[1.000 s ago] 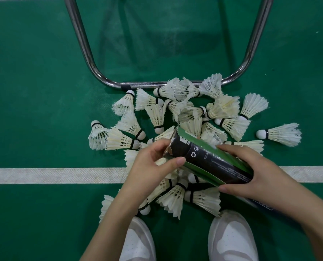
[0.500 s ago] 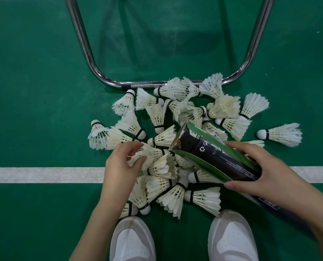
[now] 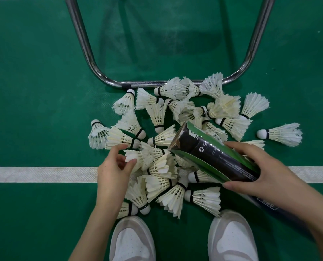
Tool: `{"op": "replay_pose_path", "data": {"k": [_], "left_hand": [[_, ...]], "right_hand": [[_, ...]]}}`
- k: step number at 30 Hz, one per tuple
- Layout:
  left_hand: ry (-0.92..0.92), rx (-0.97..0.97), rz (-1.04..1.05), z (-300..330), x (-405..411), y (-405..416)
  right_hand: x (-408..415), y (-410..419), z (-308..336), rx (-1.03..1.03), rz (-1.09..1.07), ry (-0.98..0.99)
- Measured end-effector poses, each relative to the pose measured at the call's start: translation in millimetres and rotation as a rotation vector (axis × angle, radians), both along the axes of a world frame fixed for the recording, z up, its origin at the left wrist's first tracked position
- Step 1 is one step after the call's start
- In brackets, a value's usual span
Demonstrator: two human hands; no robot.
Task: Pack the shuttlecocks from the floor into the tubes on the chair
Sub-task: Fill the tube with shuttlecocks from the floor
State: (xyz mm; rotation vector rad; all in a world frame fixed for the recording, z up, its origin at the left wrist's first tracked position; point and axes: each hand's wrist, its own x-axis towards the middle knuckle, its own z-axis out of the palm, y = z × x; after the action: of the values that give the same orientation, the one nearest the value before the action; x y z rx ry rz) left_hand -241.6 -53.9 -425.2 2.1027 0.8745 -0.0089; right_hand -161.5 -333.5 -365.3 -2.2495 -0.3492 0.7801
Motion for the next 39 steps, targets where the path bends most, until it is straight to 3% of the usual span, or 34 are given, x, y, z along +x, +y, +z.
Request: {"op": "replay_pose_path", "data": {"k": [5,15,23,39], "left_hand": [[-0.042,-0.101,0.055,5,2,-5],[-0.251,-0.119,0.161,47,17,3],[-0.384,-0.392,0.146,79,27,-10],[-0.259,-0.542,-0.055,73,25,-37]], "right_hand": [[-1,-1,-1,0.004,0.004,-0.002],[-1,1,-2,-0.001,0.015,-0.006],[-1,3,-1,-0.01,0.031,-0.015],[-1,8,-2,-0.029,0.075,-0.01]]}}
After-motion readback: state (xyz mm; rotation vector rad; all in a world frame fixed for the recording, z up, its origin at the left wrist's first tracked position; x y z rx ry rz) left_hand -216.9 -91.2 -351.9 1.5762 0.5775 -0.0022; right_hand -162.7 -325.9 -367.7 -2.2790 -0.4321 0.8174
